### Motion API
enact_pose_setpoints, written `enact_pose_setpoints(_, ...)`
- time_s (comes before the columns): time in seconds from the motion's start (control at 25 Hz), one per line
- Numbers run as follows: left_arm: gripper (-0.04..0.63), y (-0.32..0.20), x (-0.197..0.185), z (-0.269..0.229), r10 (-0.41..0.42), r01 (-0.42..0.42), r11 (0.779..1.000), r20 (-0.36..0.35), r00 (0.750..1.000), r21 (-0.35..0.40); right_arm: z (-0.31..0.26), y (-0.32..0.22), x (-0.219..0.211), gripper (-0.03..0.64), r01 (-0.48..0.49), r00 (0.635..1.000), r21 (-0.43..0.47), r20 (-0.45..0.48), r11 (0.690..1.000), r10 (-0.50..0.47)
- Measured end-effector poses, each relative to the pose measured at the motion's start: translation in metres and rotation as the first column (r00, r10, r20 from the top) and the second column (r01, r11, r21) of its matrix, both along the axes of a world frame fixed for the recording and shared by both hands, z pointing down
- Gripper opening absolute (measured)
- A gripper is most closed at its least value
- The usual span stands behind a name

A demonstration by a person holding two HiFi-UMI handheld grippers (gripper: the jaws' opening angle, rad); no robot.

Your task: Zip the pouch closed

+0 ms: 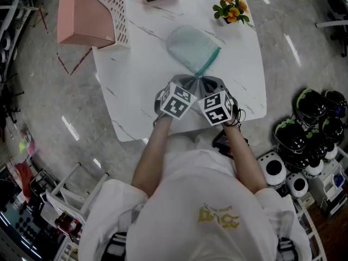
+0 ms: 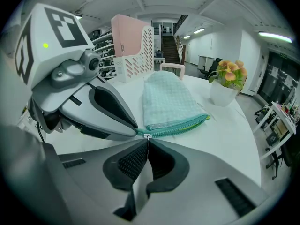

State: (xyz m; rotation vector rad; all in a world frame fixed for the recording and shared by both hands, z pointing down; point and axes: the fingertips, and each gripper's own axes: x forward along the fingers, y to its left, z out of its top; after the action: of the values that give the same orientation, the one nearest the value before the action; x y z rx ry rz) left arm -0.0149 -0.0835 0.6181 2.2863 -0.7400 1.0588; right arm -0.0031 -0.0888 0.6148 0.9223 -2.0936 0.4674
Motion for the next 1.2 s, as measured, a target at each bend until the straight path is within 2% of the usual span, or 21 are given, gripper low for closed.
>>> enact_pose_setpoints(1.2, 0.037, 0.008, -0.019, -0.005, -0.022, 0.022, 1.0, 0.002, 1.0, -0.002, -0.006, -0.003, 0.0, 0.017, -0.058, 0.998, 0.012, -0.028, 0.998, 0.059)
